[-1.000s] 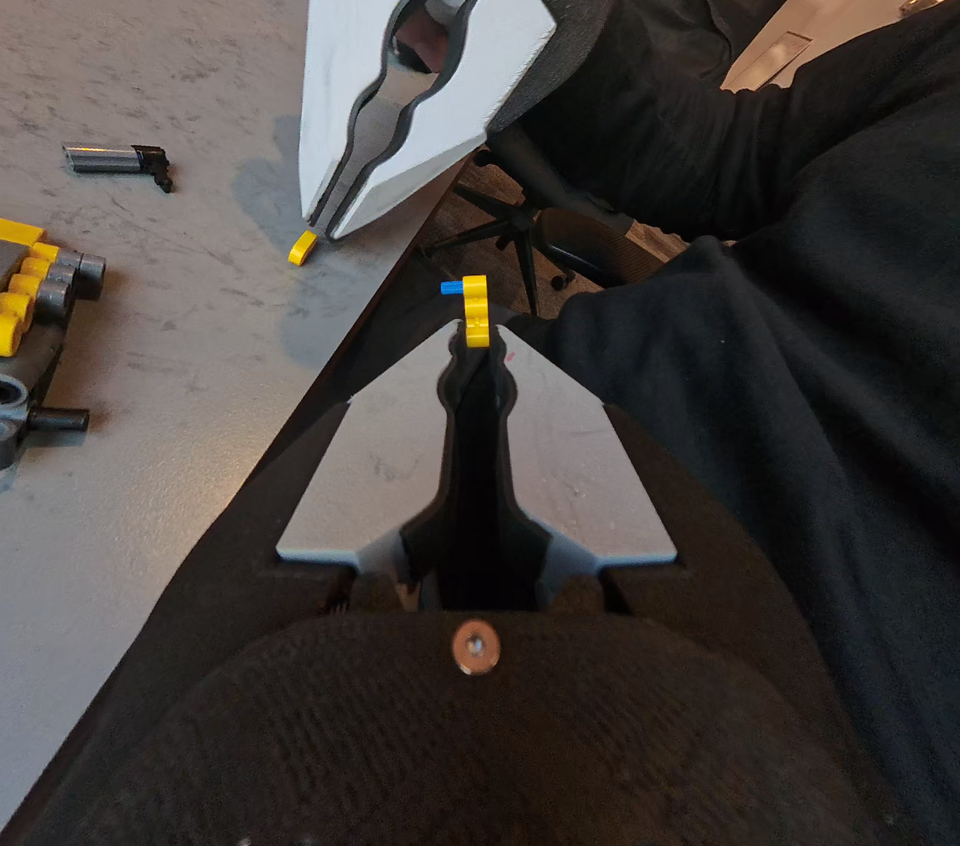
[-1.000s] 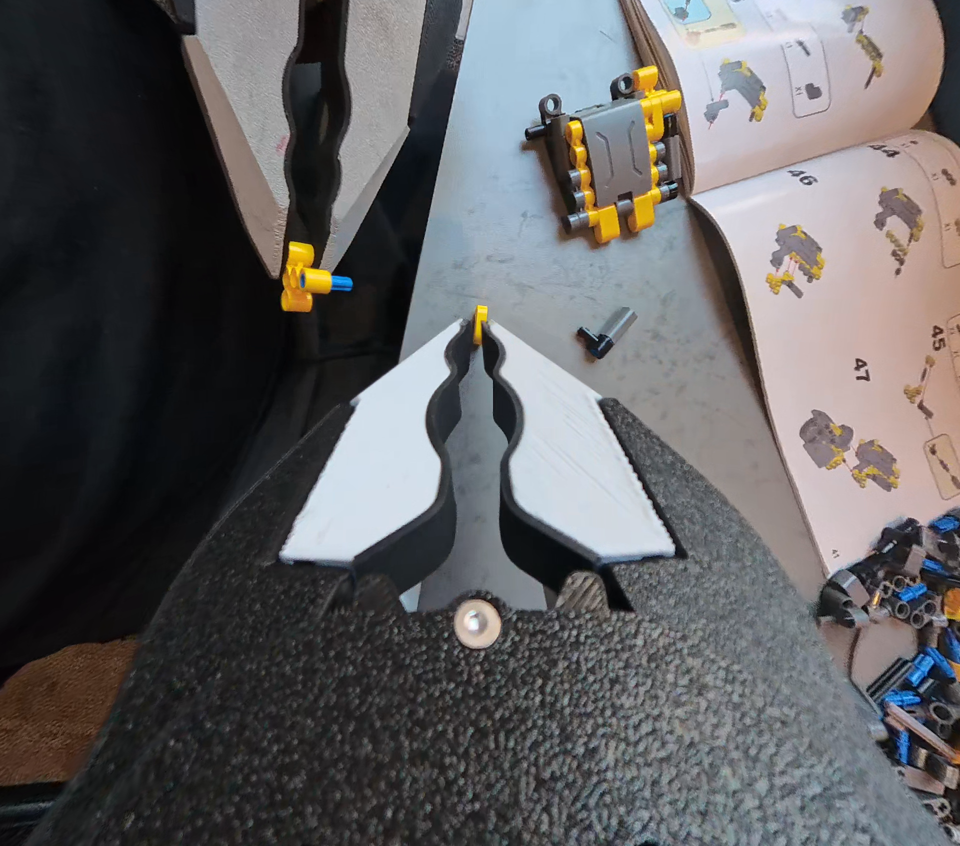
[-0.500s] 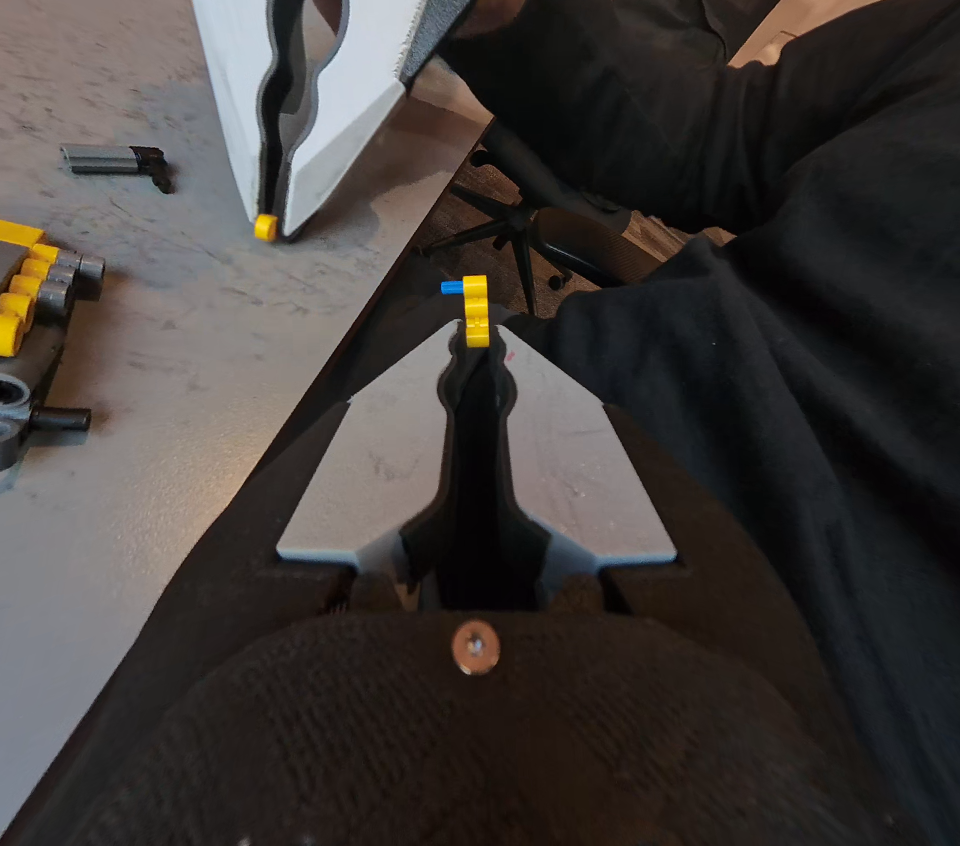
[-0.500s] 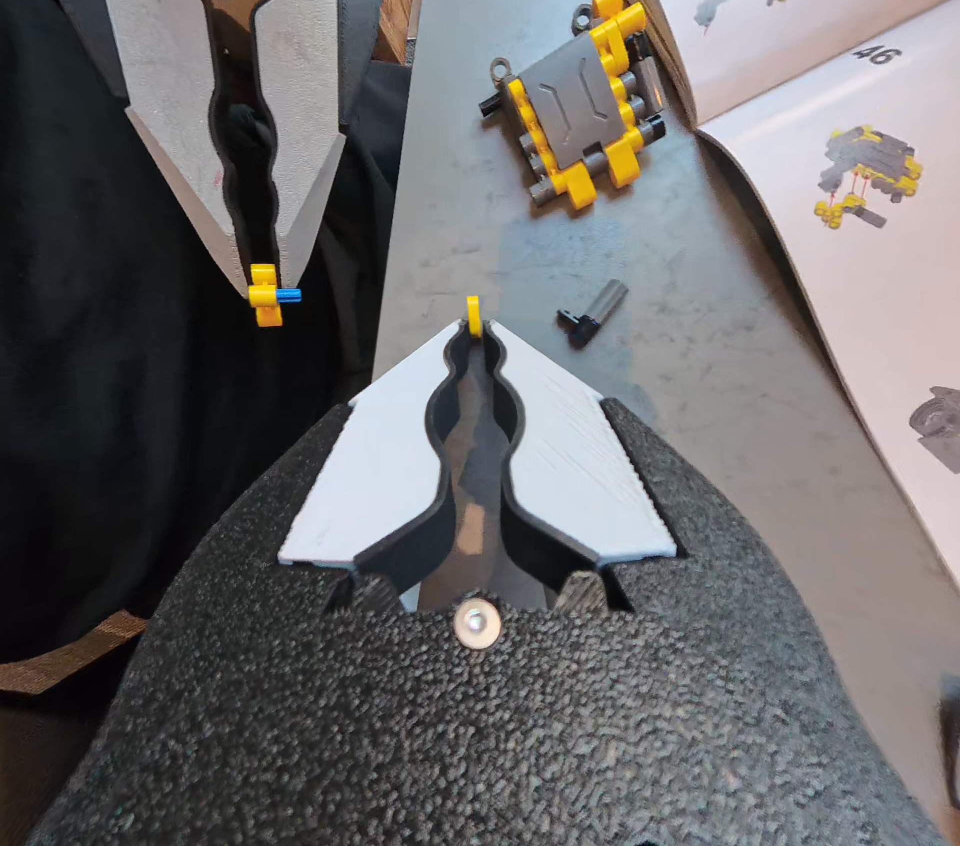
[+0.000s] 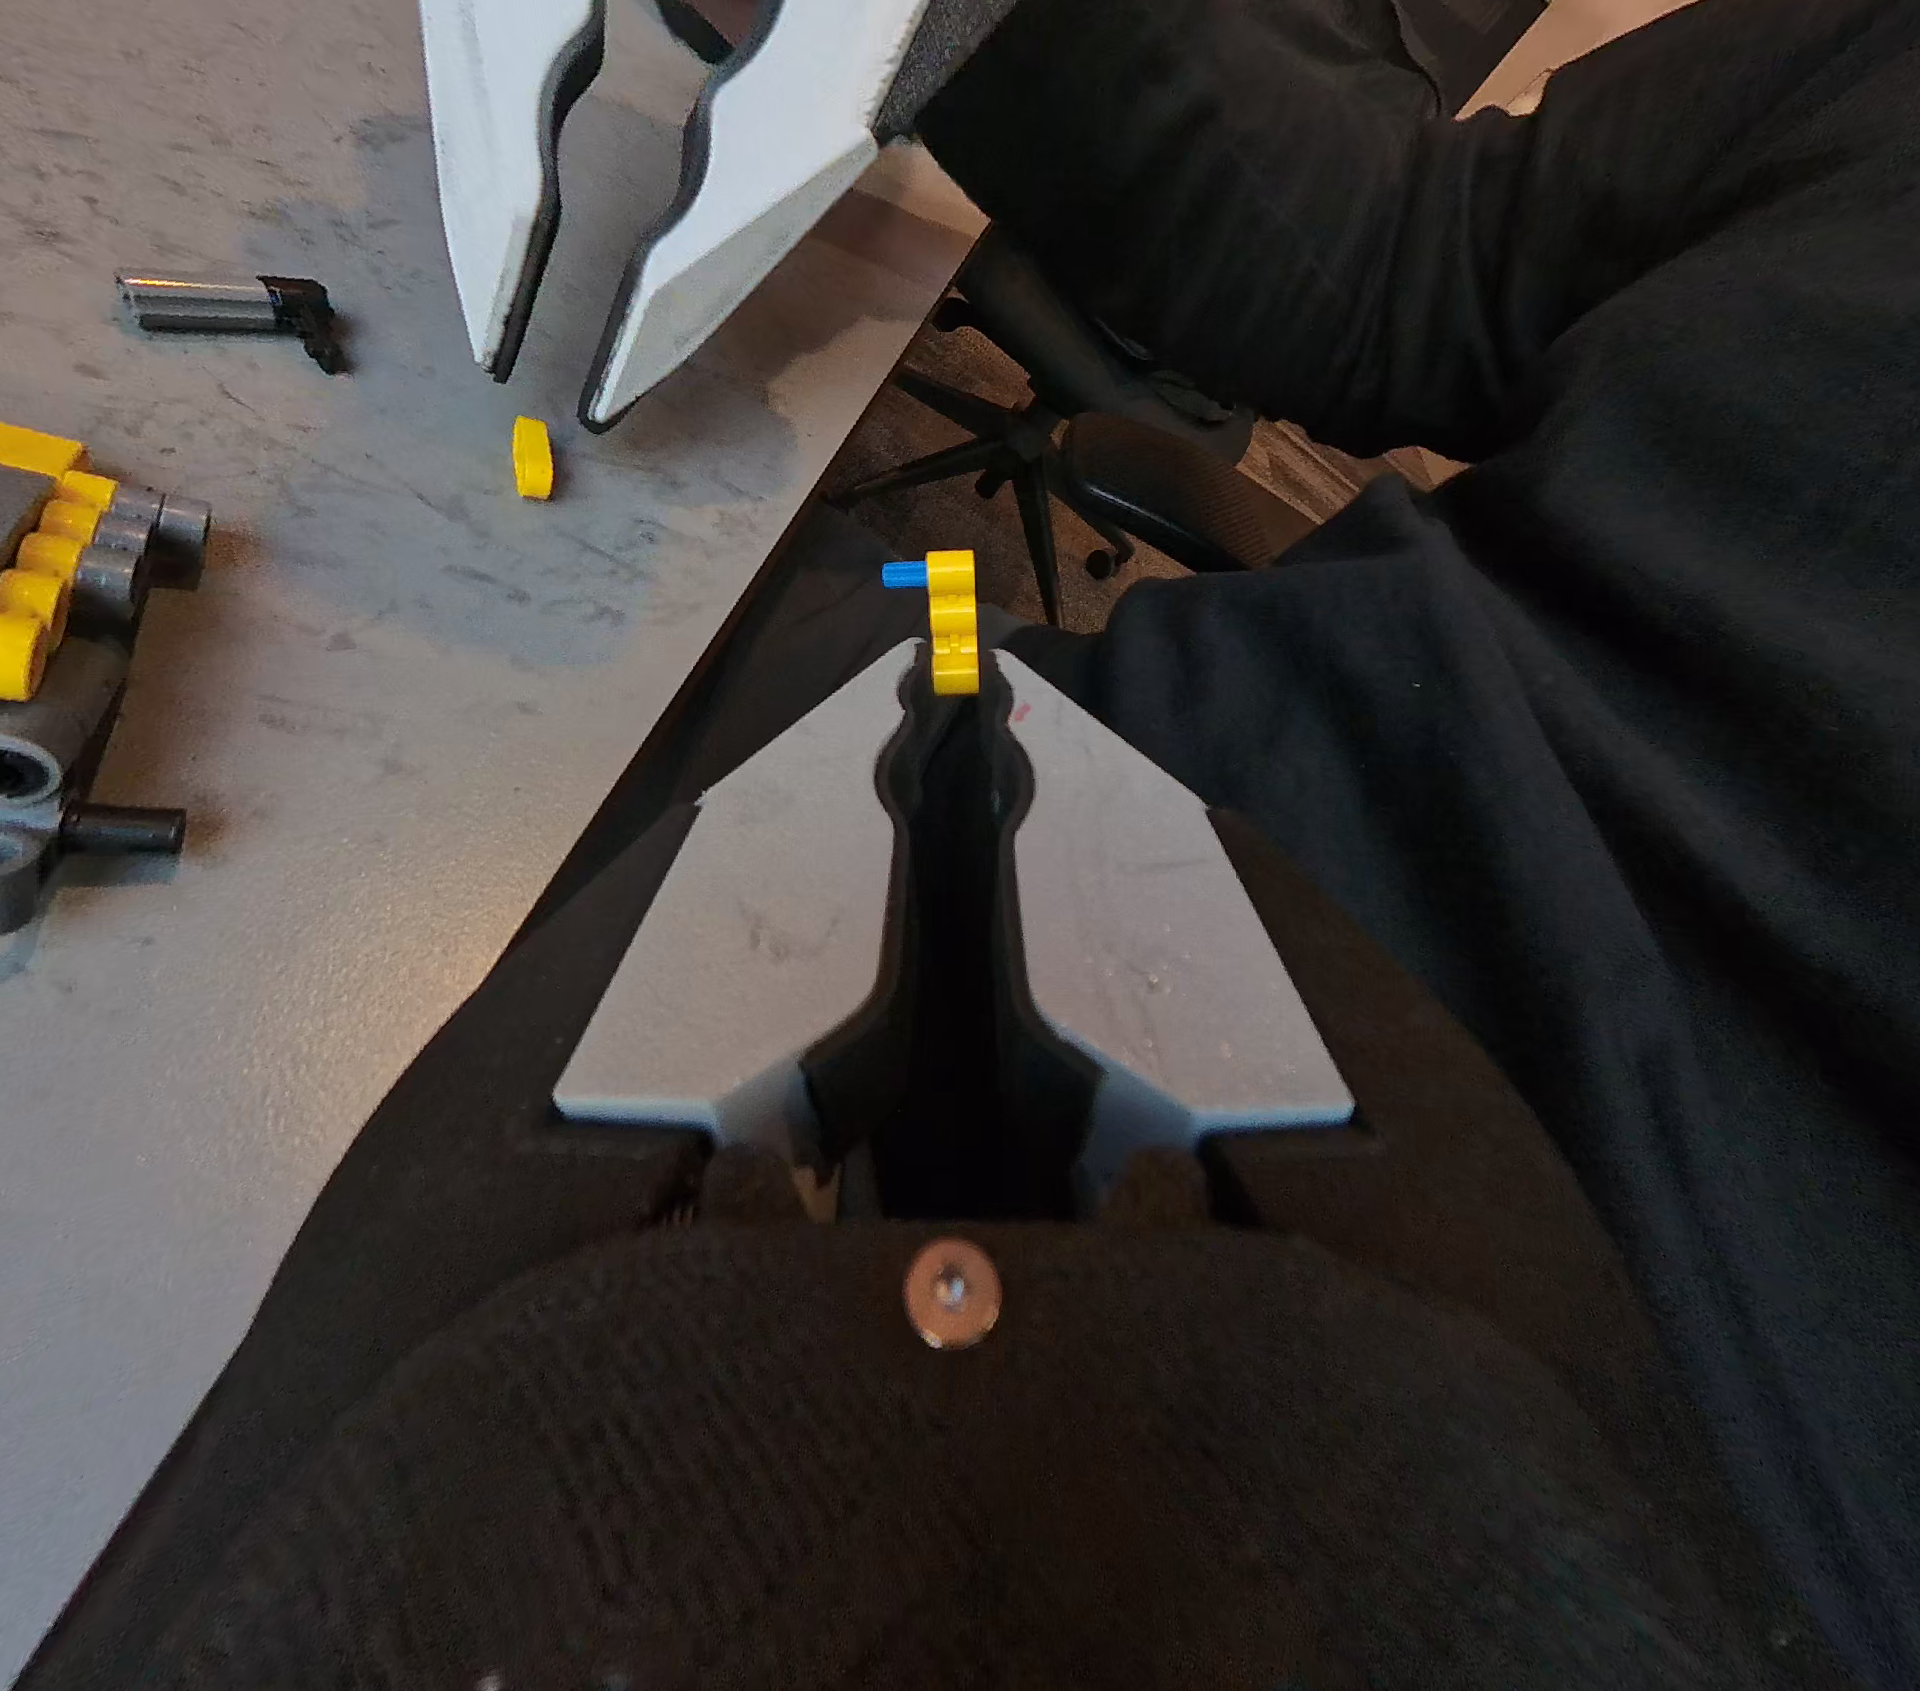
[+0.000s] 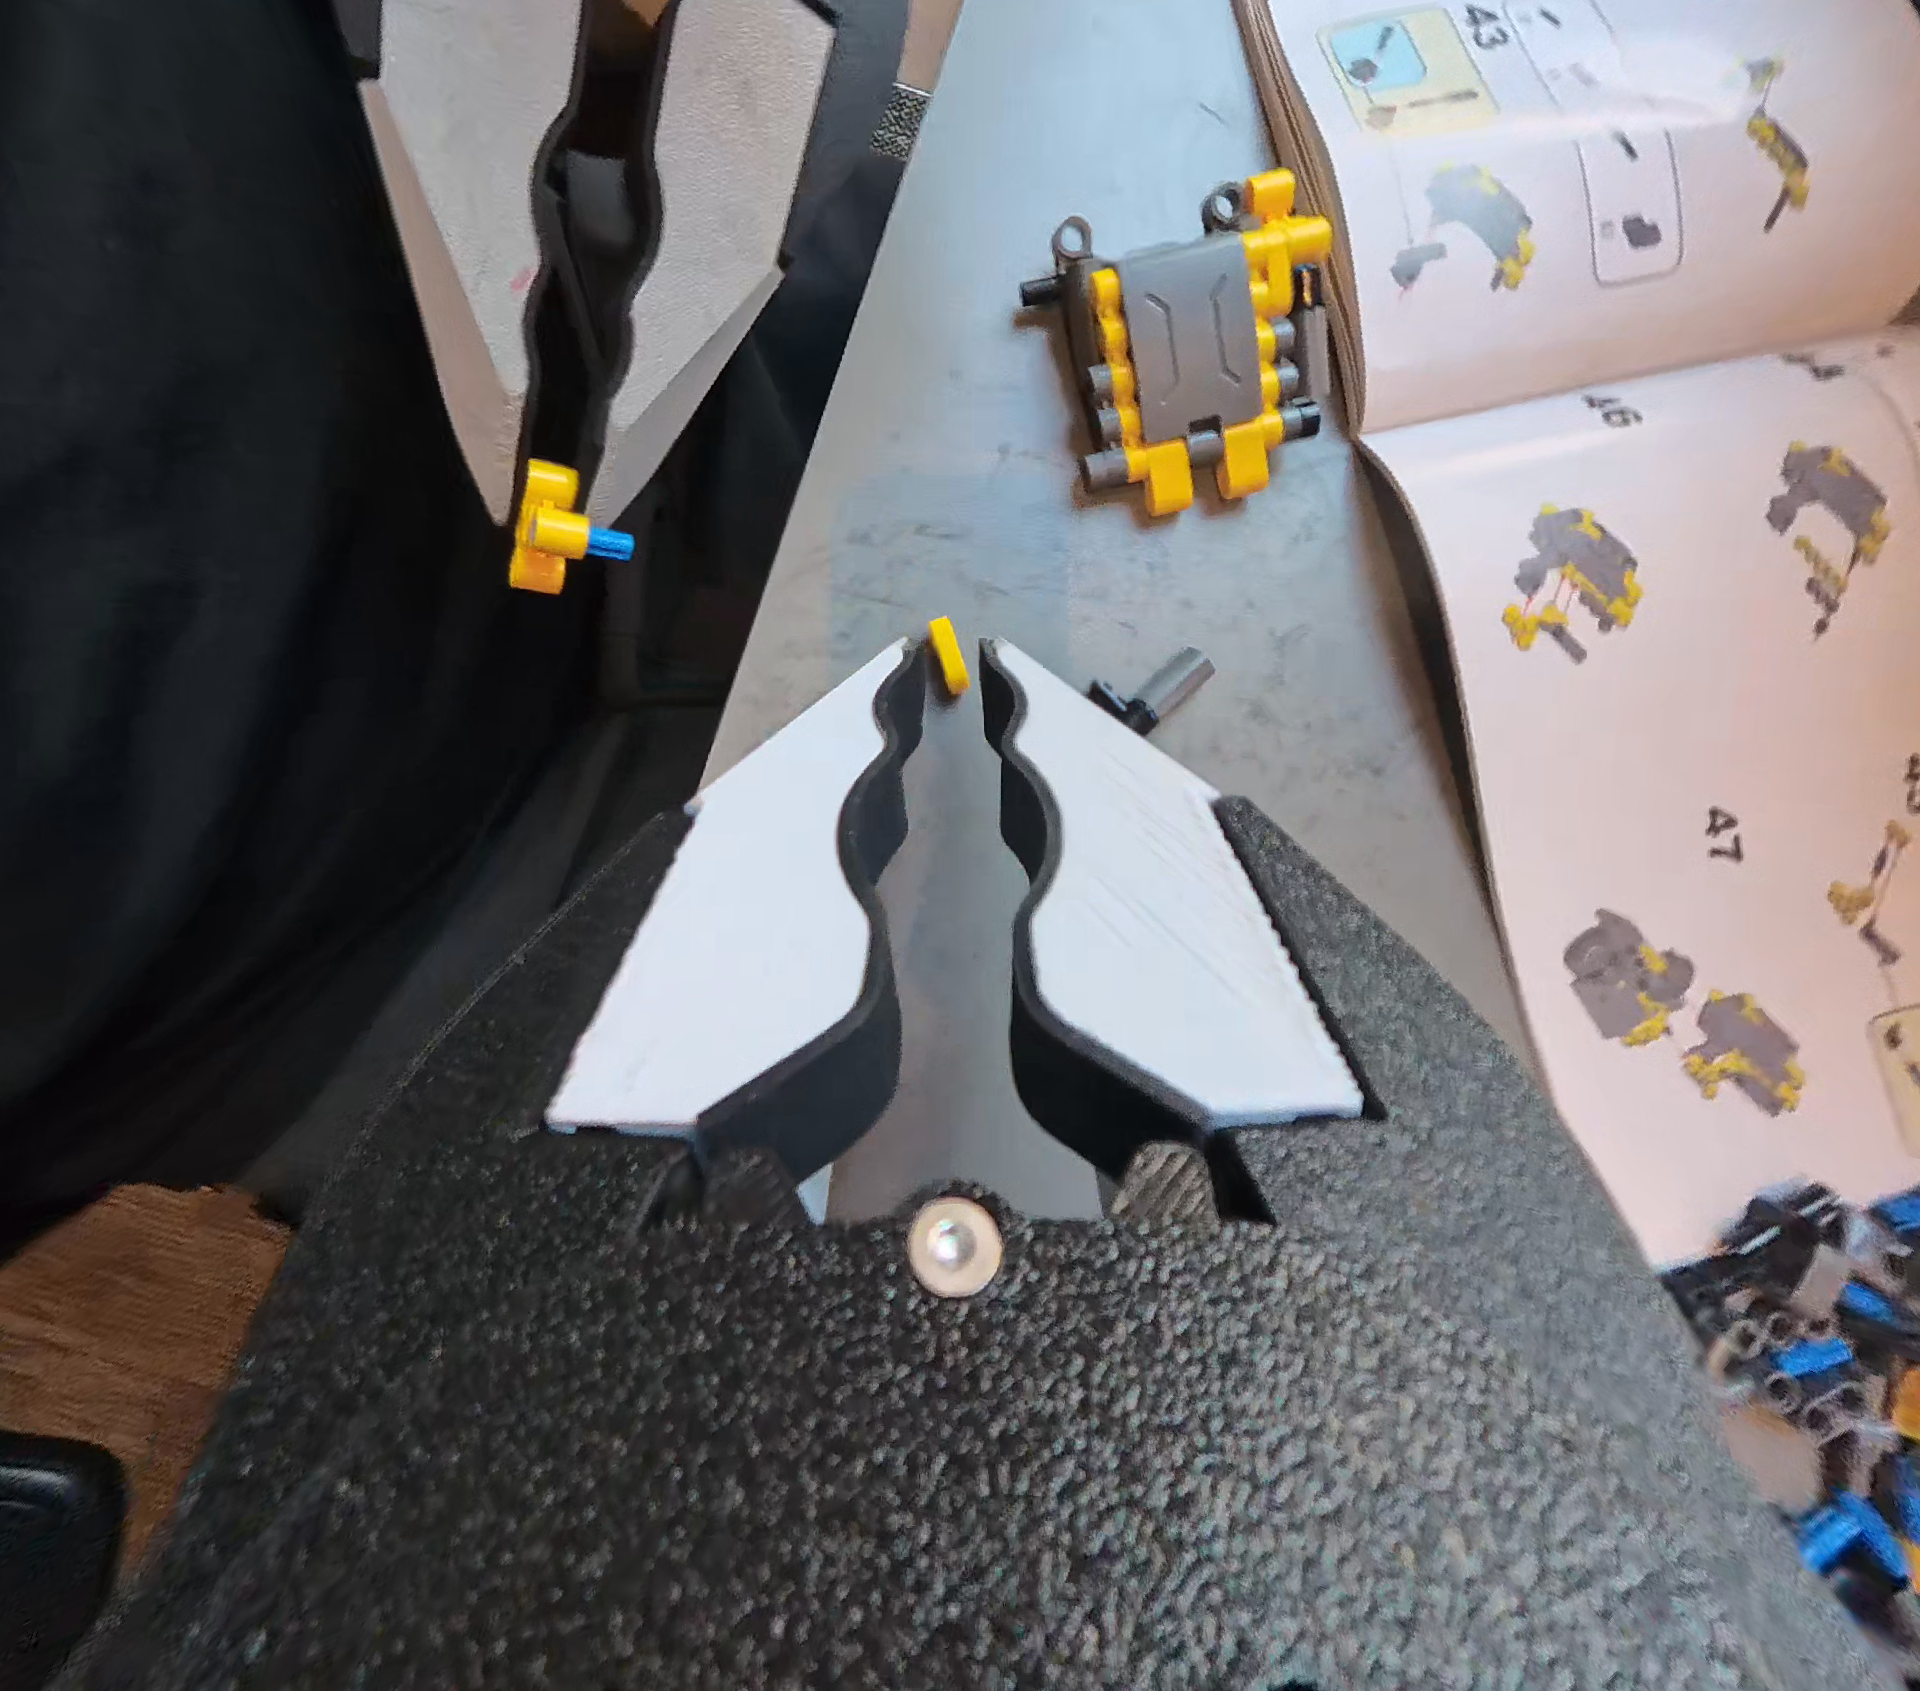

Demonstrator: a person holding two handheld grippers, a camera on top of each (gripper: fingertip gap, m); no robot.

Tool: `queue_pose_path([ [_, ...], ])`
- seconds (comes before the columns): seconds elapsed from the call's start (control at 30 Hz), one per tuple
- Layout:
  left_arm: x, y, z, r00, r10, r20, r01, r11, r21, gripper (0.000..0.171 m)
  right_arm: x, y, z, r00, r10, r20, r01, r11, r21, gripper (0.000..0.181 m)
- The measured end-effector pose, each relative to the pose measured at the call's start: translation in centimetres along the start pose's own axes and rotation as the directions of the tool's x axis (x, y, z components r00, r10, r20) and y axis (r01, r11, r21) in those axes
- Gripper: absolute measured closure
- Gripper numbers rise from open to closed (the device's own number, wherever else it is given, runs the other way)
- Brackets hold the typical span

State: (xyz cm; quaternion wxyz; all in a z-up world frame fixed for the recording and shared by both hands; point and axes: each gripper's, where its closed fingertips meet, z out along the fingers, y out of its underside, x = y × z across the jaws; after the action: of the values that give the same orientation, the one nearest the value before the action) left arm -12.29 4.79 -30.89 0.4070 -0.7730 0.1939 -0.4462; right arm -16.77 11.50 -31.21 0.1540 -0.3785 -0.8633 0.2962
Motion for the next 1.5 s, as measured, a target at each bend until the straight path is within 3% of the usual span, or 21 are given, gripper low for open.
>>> queue_pose_path([
  [0.1, -0.1, 0.0, 0.0, 1.0, -0.002, 0.002, 0.002, 1.0, 0.001, 0.166, -0.3, 0.2, 0.4, 0.996, -0.089, -0.006, 0.089, 0.996, -0.024, 0.172],
  [0.33, 0.0, 0.0, 0.0, 1.0, 0.0, 0.001, 0.0, 1.0, 0.001, 0.166, -0.1, 0.3, 0.7, 0.991, -0.13, -0.027, 0.129, 0.991, -0.038, 0.173],
  [0.63, 0.0, 0.1, 0.1, 1.0, -0.004, -0.006, 0.004, 1.0, -0.003, 0.166, -0.3, 0.4, 0.9, 0.992, 0.068, 0.103, -0.065, 0.998, -0.027, 0.179],
  [0.7, 0.0, 0.2, 0.1, 1.0, -0.006, -0.009, 0.006, 1.0, -0.005, 0.166, -1.1, 0.4, 0.8, 0.96, 0.171, 0.219, -0.165, 0.985, -0.047, 0.179],
  [0.87, 0.1, 0.2, 0.2, 1.0, -0.003, -0.014, 0.003, 1.0, -0.009, 0.166, -2.5, 0.8, 0.5, 0.795, 0.423, 0.434, -0.38, 0.906, -0.187, 0.179],
  [1.0, 0.2, 0.2, 0.2, 1.0, -0.003, -0.017, 0.003, 1.0, -0.01, 0.166, -2.9, 0.8, 0.6, 0.71, 0.511, 0.485, -0.428, 0.86, -0.279, 0.179],
  [1.5, 0.2, 0.2, 0.1, 1.0, 0.0, -0.022, 0.0, 1.0, -0.009, 0.166, -1.7, 1.5, 0.3, 0.905, 0.329, 0.269, -0.221, 0.905, -0.363, 0.172],
])
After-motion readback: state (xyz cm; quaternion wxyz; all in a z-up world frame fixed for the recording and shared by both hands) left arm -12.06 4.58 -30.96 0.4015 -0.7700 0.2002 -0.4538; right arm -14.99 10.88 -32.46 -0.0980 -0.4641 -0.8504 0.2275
